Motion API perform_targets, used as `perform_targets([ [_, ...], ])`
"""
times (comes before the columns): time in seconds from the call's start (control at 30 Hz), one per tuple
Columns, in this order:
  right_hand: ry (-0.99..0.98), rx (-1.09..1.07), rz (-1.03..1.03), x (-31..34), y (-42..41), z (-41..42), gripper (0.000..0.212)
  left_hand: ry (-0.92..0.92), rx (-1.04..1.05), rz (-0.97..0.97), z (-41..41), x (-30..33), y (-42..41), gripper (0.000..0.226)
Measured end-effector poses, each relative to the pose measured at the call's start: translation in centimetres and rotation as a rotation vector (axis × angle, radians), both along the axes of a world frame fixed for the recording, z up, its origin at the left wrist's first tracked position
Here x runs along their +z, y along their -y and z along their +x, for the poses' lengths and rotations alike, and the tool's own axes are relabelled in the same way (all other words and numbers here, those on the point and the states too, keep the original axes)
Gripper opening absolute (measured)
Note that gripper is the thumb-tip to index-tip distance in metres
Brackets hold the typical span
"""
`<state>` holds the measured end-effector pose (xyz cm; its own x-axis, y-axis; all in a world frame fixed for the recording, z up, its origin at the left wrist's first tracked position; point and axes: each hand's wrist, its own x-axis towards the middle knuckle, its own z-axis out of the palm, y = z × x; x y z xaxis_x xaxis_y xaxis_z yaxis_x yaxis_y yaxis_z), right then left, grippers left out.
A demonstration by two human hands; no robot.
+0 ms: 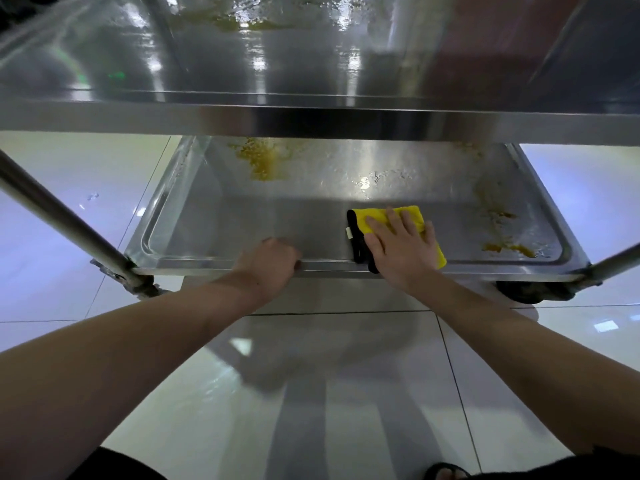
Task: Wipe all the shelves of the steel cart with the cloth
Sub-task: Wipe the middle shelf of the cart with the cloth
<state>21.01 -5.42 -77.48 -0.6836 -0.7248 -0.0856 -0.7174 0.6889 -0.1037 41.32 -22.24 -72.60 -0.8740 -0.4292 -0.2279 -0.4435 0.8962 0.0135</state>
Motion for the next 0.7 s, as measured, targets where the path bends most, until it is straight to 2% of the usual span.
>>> perform_targets([
  [0.4,0.028,0.116,-0.053,-0.4,6.1,3.2,0.055,-0.042,-0.084,-0.028,0.4,-0.1,0.4,0.030],
  [0.57,0.035,0.118,-0.075,-0.6,3.9,1.4,0.055,-0.046,-0.103,-0.025,1.0,-0.9,0.4,0.032],
  [0.7,0.016,0.023,-0.051,-0.6,0.9,-1.5,0.057,-0.085,-0.126,-0.041,1.4,-1.5,0.8,0.029],
])
